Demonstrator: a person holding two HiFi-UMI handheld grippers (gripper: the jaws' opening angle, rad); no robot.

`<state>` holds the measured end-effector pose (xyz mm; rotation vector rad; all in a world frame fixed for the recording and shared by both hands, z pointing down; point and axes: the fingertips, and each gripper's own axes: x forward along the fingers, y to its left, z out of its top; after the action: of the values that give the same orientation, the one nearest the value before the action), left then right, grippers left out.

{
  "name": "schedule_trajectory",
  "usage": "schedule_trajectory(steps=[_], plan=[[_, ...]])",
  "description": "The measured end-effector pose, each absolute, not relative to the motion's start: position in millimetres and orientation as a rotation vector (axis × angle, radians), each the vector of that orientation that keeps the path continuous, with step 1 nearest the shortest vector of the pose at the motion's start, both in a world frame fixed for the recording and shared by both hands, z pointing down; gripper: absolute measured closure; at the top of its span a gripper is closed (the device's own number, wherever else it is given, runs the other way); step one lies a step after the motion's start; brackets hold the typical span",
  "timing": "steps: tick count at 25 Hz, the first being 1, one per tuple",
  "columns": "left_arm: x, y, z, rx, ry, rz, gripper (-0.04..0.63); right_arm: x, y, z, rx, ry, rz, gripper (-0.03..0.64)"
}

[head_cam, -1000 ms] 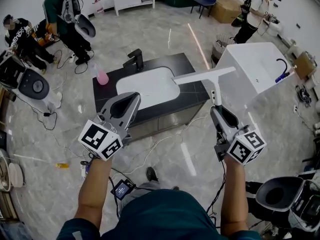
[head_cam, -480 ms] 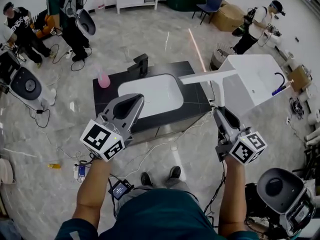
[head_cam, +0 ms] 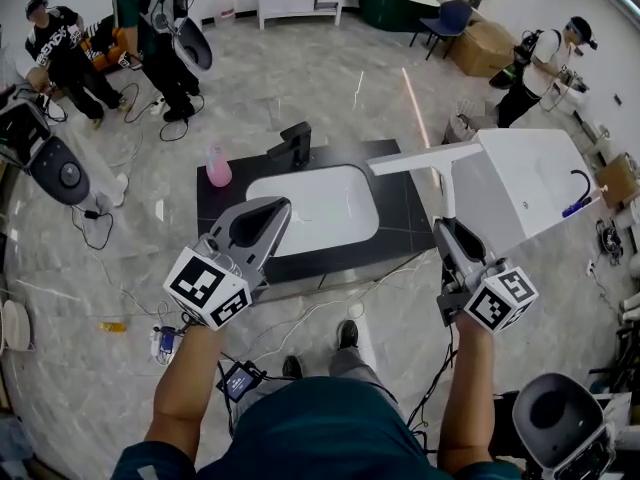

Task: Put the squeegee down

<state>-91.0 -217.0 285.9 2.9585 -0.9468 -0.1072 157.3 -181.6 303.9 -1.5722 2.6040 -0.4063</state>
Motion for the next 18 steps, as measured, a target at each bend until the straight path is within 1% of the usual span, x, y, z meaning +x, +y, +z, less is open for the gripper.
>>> schedule_trajectory(steps=[7,18], plan=[[-59,-256,293,2.933,-1.019,-0.069,0.591,190,-233,319,-1.498,2.652,-0.439,0.514],[-30,-303,321,2.855,-1.137,0.001,0.591,227,-309,363,-1.413,2.709,-0.527,0.514]])
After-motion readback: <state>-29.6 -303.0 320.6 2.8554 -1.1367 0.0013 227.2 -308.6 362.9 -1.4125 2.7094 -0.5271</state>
